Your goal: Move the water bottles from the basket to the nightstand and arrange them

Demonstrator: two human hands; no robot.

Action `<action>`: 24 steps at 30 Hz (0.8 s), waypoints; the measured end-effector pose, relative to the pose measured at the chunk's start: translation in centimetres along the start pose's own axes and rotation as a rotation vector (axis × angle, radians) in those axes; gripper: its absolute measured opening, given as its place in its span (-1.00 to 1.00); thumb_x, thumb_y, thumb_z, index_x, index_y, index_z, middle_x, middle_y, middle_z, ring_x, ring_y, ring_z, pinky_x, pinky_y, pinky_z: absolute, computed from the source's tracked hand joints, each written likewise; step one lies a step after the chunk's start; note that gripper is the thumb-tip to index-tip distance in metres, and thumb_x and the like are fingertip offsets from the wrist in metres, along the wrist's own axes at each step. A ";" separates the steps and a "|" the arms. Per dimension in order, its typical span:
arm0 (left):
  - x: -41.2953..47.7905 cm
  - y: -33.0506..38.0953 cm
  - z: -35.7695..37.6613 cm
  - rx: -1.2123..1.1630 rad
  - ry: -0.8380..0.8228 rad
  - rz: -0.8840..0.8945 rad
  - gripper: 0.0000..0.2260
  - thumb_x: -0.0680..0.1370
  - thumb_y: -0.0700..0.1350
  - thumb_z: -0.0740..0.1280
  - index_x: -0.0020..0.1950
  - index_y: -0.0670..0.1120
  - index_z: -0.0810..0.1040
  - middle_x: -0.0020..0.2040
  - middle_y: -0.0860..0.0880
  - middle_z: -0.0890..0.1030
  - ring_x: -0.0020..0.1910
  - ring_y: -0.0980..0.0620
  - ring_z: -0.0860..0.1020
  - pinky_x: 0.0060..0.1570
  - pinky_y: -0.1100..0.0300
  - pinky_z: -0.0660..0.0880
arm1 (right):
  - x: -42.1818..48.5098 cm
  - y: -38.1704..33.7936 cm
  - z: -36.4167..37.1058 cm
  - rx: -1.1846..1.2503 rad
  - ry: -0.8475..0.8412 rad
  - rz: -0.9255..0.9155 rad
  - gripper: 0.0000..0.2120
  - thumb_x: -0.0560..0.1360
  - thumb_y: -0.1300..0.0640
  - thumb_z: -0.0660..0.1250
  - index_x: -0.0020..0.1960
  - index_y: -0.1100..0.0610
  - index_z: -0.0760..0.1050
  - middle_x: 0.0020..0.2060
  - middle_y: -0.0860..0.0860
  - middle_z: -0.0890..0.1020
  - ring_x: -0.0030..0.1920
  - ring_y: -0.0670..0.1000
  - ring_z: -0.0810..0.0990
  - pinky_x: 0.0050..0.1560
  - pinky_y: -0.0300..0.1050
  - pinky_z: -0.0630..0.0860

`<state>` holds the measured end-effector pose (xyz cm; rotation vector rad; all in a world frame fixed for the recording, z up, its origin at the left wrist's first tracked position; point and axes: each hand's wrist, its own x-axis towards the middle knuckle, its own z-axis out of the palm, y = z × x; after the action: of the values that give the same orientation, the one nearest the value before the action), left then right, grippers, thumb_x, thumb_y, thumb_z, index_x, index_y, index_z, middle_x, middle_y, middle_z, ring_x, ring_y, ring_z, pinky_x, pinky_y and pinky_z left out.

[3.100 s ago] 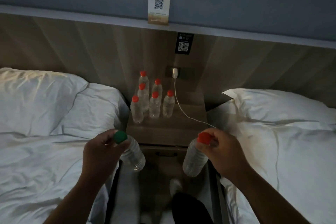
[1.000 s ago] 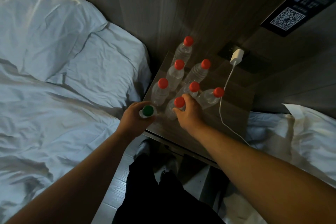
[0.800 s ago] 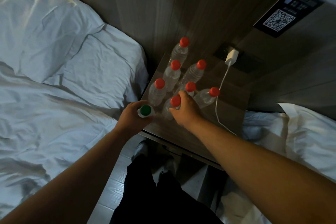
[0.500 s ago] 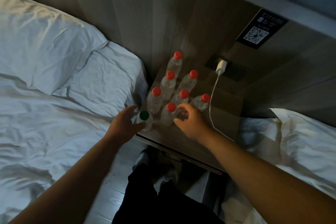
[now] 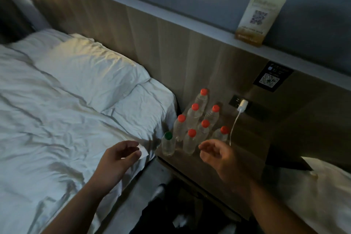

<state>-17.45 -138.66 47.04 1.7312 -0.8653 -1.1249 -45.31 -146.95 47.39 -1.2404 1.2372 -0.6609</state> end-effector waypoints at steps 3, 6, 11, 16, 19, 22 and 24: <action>-3.4 -0.1 -1.0 -0.093 0.095 -0.006 -0.79 0.41 -0.21 0.51 0.03 -0.14 0.64 -0.05 -0.25 0.67 -0.12 -0.07 0.62 -0.02 -0.01 0.52 | -0.4 -1.1 1.0 -0.039 -0.102 -0.025 -0.83 0.43 0.28 0.44 0.00 0.12 0.58 -0.03 0.14 0.66 -0.03 0.01 0.60 0.08 -0.04 0.54; -7.2 -0.4 -2.0 -0.125 0.185 0.001 -0.79 0.37 -0.12 0.48 -0.02 -0.13 0.66 -0.09 -0.18 0.68 -0.11 -0.07 0.63 0.01 -0.03 0.52 | -1.2 -2.5 2.6 -0.092 -0.211 -0.027 -0.82 0.46 0.23 0.42 0.05 0.10 0.57 -0.02 0.02 0.67 0.01 -0.08 0.62 0.12 -0.08 0.53; -12.8 -2.5 -5.1 -0.176 0.376 -0.013 -0.75 0.34 0.00 0.51 -0.03 -0.04 0.68 -0.09 -0.13 0.70 -0.08 -0.03 0.65 0.04 -0.02 0.53 | -2.4 -4.4 7.0 -0.170 -0.325 -0.100 -0.71 0.29 0.05 0.40 0.01 0.06 0.57 -0.06 0.00 0.70 -0.02 -0.10 0.65 0.11 -0.01 0.56; -18.5 -5.0 -8.6 -0.213 0.542 -0.055 -0.72 0.35 0.00 0.50 -0.01 -0.09 0.67 -0.12 -0.14 0.70 -0.12 -0.05 0.64 0.08 -0.10 0.54 | -4.2 -4.9 10.6 -0.217 -0.445 -0.129 -0.78 0.35 0.10 0.44 0.00 0.02 0.58 -0.06 -0.01 0.70 -0.01 -0.09 0.66 0.08 -0.03 0.58; -22.4 -7.2 -9.8 -0.214 0.604 -0.066 -0.64 0.25 0.13 0.49 -0.02 0.01 0.68 -0.10 -0.06 0.72 -0.05 -0.05 0.67 0.09 -0.09 0.55 | -6.2 -4.3 13.0 -0.241 -0.510 -0.124 -0.83 0.45 0.26 0.43 -0.01 0.06 0.56 -0.08 0.02 0.70 -0.01 -0.06 0.66 0.06 -0.01 0.57; -26.6 -9.3 -10.4 -0.189 0.650 -0.072 -0.63 0.25 0.11 0.51 0.02 0.04 0.67 -0.07 -0.05 0.72 -0.02 0.02 0.67 -0.02 0.17 0.59 | -9.5 -3.4 15.8 -0.244 -0.580 -0.106 -0.81 0.37 0.16 0.46 -0.03 0.07 0.56 -0.08 0.04 0.70 0.00 0.00 0.65 0.00 -0.01 0.57; -29.8 -10.4 -10.5 -0.181 0.711 -0.086 -0.70 0.36 -0.04 0.55 0.06 0.04 0.63 -0.07 -0.06 0.71 -0.05 0.11 0.67 -0.13 0.31 0.57 | -12.0 -2.8 17.6 -0.264 -0.650 -0.110 -0.76 0.29 0.09 0.43 -0.04 0.06 0.57 -0.08 0.05 0.71 -0.02 -0.03 0.65 0.00 -0.01 0.58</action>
<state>-17.15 -105.46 49.43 1.8353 -0.2430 -0.5368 -31.49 -131.01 51.56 -1.5871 0.7257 -0.1364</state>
